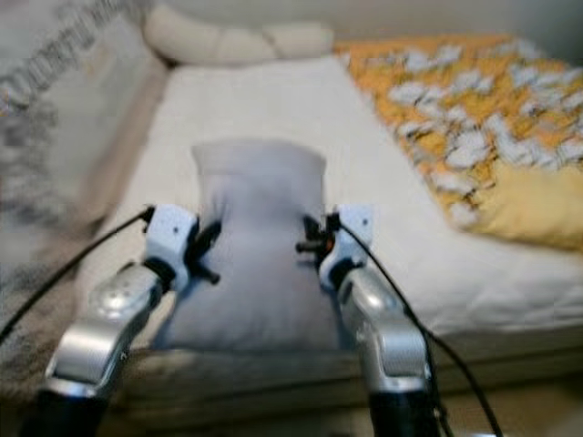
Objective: Clean up the room
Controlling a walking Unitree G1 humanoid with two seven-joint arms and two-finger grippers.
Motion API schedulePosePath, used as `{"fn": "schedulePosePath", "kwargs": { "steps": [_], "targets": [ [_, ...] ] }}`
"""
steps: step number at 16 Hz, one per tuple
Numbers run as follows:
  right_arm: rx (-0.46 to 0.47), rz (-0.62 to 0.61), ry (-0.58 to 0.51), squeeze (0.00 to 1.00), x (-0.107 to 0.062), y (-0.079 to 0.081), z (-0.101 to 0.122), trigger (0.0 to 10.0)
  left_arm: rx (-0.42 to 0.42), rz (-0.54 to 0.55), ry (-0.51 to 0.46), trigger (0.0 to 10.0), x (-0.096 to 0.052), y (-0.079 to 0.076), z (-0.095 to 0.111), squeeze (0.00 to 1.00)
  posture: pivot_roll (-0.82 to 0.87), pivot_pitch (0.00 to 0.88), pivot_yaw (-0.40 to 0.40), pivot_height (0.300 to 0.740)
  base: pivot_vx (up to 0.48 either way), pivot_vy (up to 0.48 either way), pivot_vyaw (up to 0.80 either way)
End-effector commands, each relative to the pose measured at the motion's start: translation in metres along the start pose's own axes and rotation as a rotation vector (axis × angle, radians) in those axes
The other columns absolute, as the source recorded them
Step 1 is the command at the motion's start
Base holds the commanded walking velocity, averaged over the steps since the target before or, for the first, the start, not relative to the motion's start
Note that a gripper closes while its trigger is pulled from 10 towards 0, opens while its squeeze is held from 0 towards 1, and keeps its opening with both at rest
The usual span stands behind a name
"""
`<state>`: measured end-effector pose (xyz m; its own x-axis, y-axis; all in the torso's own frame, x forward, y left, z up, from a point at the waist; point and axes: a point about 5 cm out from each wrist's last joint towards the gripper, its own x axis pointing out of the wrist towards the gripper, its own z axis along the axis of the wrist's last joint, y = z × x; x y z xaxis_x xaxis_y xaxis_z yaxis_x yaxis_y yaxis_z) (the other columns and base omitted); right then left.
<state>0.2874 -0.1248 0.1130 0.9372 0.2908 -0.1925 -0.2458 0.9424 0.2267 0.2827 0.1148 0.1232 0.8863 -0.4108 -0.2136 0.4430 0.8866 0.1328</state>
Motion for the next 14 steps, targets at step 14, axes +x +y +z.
{"fn": "schedulePosePath", "kwargs": {
  "steps": [14],
  "targets": [
    [-0.001, 0.088, -0.018, 0.0, 0.005, 0.015, 0.006, 10.0, 0.011, 0.077, -0.033, 10.0, -0.002, 0.021, 0.013, 0.0, -0.05, 0.0, 0.058, 0.74, 0.0, 0.094, 0.04]
  ]
}}
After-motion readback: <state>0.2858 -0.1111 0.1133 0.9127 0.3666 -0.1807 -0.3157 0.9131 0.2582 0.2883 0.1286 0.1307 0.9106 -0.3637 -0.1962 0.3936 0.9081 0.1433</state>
